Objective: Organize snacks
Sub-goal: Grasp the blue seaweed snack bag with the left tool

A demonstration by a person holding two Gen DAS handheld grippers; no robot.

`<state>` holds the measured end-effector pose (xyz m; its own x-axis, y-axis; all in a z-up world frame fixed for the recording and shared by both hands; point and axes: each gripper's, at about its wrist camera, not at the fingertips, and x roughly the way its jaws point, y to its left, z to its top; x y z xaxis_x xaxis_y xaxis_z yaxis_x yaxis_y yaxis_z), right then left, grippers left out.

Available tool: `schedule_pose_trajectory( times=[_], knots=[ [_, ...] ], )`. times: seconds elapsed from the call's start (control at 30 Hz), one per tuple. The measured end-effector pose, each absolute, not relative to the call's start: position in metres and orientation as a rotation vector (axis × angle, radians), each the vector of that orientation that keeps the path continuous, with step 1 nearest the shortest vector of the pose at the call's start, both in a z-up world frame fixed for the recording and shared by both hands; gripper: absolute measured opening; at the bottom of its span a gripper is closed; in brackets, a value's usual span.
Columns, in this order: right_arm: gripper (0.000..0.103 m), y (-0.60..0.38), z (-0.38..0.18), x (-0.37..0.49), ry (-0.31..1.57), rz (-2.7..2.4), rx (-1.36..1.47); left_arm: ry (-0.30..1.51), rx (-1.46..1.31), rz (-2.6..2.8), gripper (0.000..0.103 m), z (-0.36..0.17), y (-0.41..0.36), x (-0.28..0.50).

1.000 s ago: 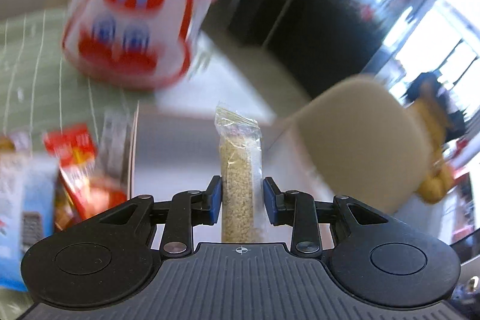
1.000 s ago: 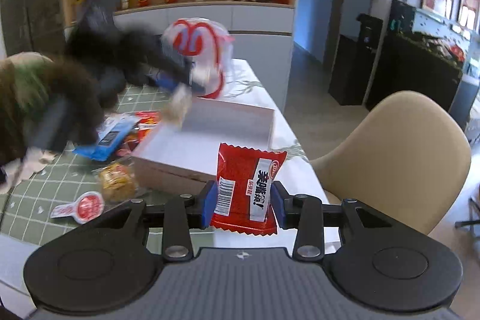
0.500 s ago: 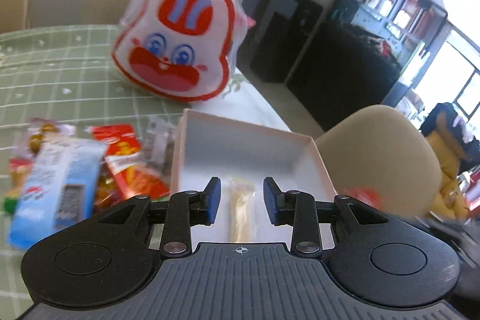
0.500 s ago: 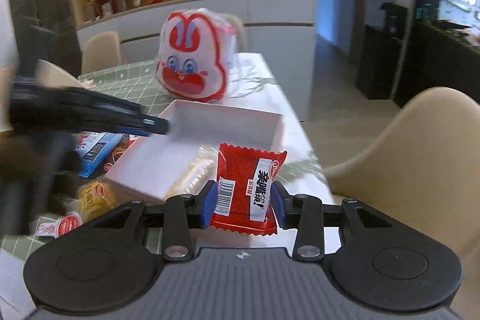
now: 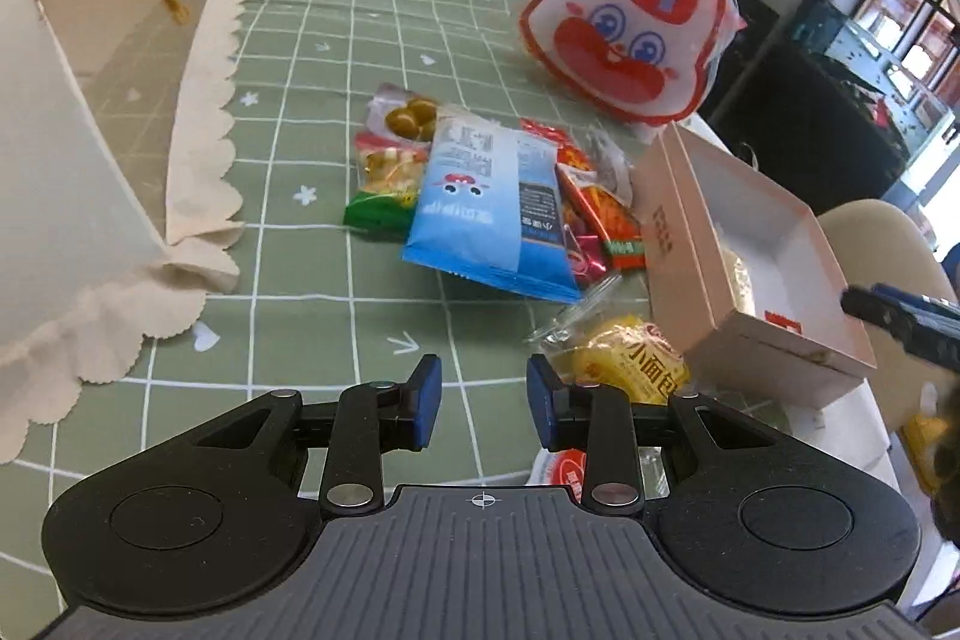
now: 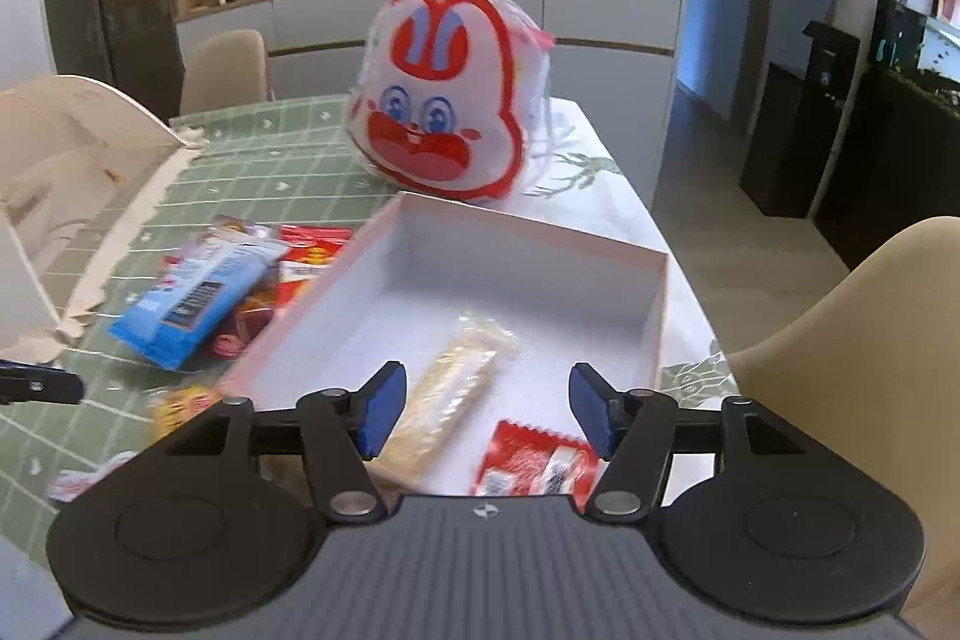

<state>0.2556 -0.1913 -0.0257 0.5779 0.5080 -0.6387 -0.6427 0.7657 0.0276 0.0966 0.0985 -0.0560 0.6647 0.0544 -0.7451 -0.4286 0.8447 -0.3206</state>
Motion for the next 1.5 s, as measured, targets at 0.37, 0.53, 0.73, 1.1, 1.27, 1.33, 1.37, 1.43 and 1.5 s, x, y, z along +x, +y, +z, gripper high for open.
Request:
schedule_pose_trajectory(
  times=[0.37,0.53,0.73,1.1,1.27,1.33,1.37,1.43,1.5],
  knots=[
    [0.065,-0.170,-0.023,0.186,0.718,0.728,-0.230,0.772,-0.447,0.315,0.035,-0.037,0.147,0.190],
    [0.065,-0.169,-0.026,0.174,0.762,0.730,-0.218,0.821,-0.613,0.314,0.035,-0.069,0.184,0.209],
    [0.058,-0.138,-0.020,0.189,0.783,0.795,-0.159,0.823,-0.691,0.231,0.035,-0.084,0.196,0.192],
    [0.015,0.007,-0.040,0.253,0.817,0.766,-0.409,0.762,-0.842,0.176,0.035,-0.096,0.216,0.187],
    [0.015,0.029,-0.066,0.258,0.857,0.776,-0.502,0.715,-0.899,0.085,0.036,-0.102,0.220,0.191],
    [0.013,0.026,-0.070,0.258,0.871,0.795,-0.481,0.731,-0.908,0.041,0.035,-0.094,0.218,0.189],
    [0.013,0.023,-0.070,0.259,0.882,0.803,-0.461,0.728,-0.917,-0.022,0.033,-0.088,0.216,0.187],
    [0.013,0.012,-0.067,0.259,0.932,0.855,-0.391,0.699,-0.919,-0.140,0.032,-0.071,0.207,0.181],
    [0.013,0.004,-0.062,0.250,0.923,0.893,-0.367,0.700,-0.841,-0.165,0.032,-0.058,0.192,0.184]
  ],
)
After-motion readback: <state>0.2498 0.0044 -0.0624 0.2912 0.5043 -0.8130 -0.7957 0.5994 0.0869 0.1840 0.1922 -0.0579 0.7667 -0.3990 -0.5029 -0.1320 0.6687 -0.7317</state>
